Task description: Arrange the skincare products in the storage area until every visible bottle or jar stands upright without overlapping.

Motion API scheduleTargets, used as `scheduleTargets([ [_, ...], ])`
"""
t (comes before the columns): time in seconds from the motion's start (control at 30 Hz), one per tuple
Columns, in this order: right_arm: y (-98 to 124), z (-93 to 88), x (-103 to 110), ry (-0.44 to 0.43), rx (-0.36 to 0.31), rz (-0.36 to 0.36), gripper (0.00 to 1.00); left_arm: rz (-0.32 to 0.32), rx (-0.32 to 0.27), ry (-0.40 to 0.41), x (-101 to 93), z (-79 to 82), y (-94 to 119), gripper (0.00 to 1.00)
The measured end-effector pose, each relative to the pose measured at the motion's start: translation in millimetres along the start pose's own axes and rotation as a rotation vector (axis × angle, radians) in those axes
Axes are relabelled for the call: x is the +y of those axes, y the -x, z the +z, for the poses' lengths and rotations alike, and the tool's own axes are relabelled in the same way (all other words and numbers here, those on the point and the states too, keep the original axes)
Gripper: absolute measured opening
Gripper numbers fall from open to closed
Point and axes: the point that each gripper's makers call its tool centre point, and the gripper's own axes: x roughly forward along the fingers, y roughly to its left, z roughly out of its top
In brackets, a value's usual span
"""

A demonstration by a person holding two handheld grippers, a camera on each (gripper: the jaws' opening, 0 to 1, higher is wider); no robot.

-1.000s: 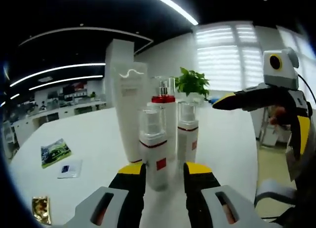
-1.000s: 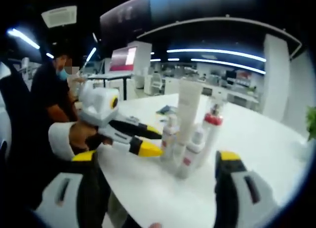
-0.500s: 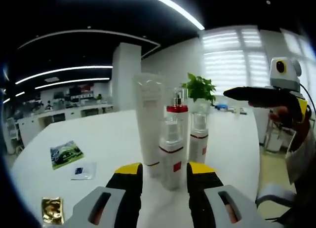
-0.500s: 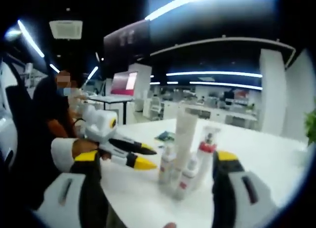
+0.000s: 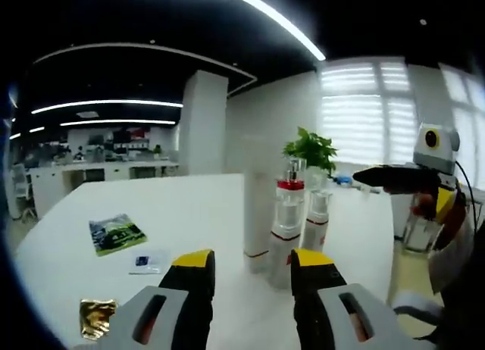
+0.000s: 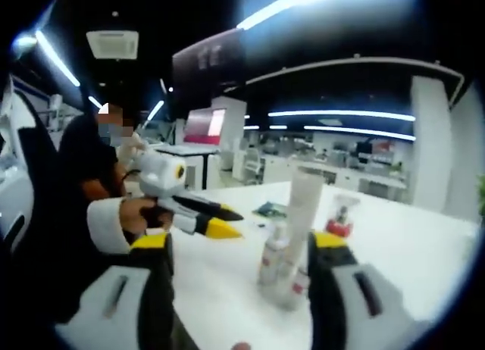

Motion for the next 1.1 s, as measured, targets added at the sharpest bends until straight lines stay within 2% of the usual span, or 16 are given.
scheduleTargets([
  [0.3,-6.1,-1.2,14.0,0.0,0.01,0.034,0.65,0.074,0.002,0.004,33.4,-3.3,31.2,0.41],
  [0.47,-8.0,-7.2,15.3,-0.013,0.033,0.011,0.61,0.1,0.015,0.015,46.0,-13.0,45.2,0.41],
  [0.73,-25.7,-13.0,34.2,0.004,0.091,0.004,0.61,0.128,0.033,0.015,61.0,-27.5,64.0,0.42],
  [0.9,-44.7,-20.4,40.9,0.02,0.145,-0.019,0.54,0.153,0.027,-0.001,73.9,-27.4,67.6,0.42],
  [1.1,-78.7,-18.1,53.2,0.033,0.143,-0.005,0.52,0.176,0.043,0.016,97.6,-35.8,67.9,0.41],
])
